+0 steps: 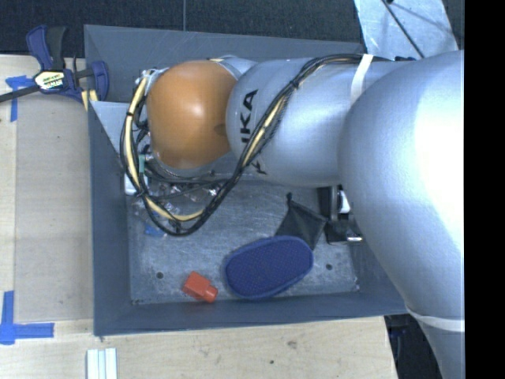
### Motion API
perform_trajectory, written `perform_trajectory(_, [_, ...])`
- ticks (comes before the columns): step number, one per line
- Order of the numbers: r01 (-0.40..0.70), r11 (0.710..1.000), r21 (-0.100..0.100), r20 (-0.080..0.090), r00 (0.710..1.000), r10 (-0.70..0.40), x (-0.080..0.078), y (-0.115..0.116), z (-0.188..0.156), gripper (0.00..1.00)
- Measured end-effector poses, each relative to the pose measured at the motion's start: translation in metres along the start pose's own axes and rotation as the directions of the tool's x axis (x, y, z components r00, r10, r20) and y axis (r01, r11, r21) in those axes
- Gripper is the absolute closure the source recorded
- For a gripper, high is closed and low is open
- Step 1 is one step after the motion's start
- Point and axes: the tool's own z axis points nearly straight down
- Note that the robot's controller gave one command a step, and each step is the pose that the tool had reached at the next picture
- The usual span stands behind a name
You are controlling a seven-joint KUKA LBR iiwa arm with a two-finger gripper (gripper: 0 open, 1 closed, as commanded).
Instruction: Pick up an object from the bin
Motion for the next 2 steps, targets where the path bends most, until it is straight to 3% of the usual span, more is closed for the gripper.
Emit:
perform_trajectory(1, [-0.043,0.999,0.005,0.006,0.999,0.043,0.002,-0.008,-0.105,1.00])
perform_trajectory(2, [0.320,0.947,-0.005,-0.007,0.947,-0.320,0.001,-0.031,-0.039,1.00])
